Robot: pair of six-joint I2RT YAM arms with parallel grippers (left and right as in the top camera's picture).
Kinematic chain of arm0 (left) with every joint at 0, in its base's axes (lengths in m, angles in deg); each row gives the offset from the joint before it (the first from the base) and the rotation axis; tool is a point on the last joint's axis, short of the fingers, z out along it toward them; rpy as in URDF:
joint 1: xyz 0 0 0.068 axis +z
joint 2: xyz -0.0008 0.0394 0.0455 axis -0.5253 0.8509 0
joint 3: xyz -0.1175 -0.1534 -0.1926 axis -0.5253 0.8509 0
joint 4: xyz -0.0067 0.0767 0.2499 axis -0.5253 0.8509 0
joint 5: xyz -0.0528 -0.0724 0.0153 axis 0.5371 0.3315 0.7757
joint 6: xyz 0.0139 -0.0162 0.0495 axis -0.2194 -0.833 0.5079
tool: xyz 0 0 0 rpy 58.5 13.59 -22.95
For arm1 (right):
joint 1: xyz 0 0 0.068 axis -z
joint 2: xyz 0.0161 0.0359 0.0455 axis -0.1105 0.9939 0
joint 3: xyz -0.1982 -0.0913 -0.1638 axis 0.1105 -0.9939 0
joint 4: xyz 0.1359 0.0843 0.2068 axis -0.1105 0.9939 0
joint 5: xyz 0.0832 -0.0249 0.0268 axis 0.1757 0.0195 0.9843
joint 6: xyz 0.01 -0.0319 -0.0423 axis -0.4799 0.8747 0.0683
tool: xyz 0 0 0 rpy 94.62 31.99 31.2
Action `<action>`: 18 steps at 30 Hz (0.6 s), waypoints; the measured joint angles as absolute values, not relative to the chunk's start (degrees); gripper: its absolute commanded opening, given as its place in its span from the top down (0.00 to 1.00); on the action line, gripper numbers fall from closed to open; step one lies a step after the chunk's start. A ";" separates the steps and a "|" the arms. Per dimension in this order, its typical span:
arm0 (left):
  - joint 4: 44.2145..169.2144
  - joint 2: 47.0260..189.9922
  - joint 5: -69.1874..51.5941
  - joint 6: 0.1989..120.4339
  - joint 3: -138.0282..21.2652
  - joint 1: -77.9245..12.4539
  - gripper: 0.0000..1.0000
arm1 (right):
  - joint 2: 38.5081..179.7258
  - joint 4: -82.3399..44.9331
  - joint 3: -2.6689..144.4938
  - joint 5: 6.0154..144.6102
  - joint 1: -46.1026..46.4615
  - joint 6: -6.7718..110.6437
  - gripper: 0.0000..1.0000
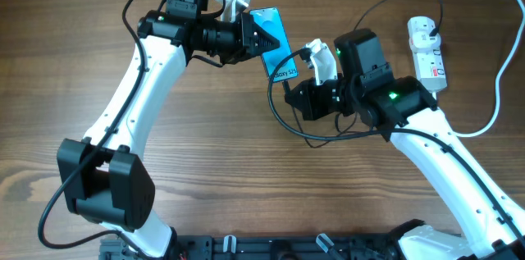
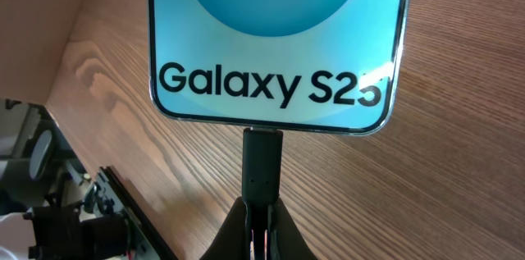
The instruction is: Plug charger to phone and switch on socket
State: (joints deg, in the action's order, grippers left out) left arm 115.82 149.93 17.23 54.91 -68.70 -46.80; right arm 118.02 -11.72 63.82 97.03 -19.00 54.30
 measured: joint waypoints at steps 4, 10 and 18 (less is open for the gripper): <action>116.69 149.93 16.99 54.91 -68.92 -46.80 0.96 | 118.02 -11.81 63.80 97.29 -19.07 53.51 0.96; 117.26 149.93 16.34 54.88 -69.20 -46.78 0.96 | 118.02 -12.09 63.62 97.46 -19.11 53.01 0.96; 117.30 149.91 15.70 54.88 -69.29 -46.78 0.96 | 118.02 -13.38 63.05 97.53 -19.11 52.55 0.85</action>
